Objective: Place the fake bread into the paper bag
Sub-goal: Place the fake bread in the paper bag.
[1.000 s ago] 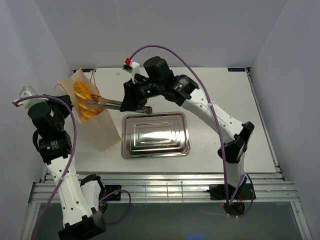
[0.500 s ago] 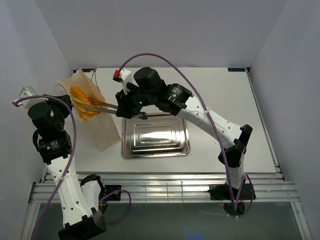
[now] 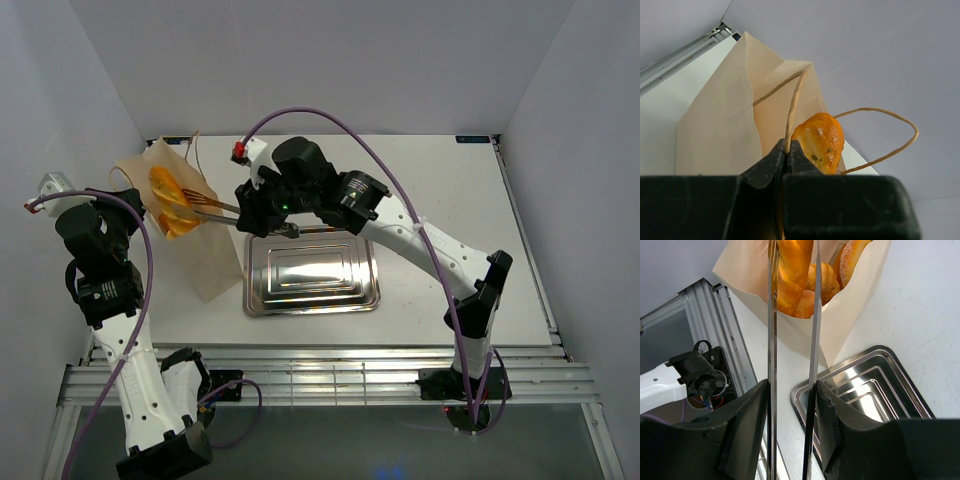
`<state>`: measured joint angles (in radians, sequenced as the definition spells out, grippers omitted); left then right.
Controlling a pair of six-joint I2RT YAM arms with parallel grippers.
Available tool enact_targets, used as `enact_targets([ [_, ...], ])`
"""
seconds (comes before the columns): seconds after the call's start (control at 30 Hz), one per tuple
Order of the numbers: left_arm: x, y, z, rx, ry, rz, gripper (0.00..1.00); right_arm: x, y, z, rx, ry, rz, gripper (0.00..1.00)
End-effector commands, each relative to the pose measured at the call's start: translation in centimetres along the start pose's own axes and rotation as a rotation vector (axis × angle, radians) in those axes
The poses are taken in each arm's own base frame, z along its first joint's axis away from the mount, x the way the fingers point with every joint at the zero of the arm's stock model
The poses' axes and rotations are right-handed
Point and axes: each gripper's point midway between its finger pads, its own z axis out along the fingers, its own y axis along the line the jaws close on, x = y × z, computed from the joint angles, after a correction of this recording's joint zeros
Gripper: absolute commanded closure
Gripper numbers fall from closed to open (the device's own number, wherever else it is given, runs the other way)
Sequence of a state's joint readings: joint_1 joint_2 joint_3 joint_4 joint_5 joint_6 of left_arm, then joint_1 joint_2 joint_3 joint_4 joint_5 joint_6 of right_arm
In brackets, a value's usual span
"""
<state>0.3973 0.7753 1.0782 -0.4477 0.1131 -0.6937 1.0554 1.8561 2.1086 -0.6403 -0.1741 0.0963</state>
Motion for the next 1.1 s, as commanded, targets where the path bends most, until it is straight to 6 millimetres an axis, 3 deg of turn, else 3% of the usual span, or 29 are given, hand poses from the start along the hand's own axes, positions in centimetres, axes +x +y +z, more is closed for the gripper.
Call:
enact_targets([
  [0.0,-1.5,-1.5,-0.9,0.041,-0.04,0.005,1.0,-2.8,-0.1,-1.7,0.029,-0.097,-0.045,0.53],
  [0.37,-1.3,-1.4,-0.9,0.04,-0.037,0.005,1.0,-2.5,0.0,-1.5,0.025,-0.093,-0.038,0.52],
  [0.63,-1.2,-1.2,-0.9,0.036,-0.036,0.006,1.0,-2.7,0.0,-2.1,0.039,-0.105,-0.008,0.65],
  [0.83,-1.4,-1.4,-1.0,0.041,-0.042,0.007,1.0,-5.8,1.2,-5.0,0.021,-0.216,-0.01,0.69],
  [1.07,-1.5,-1.4,-1.0,0.037,-0.042,0.013,1.0,-10.0,1.7,-11.6,0.079,-0.379,-0.021,0.76],
])
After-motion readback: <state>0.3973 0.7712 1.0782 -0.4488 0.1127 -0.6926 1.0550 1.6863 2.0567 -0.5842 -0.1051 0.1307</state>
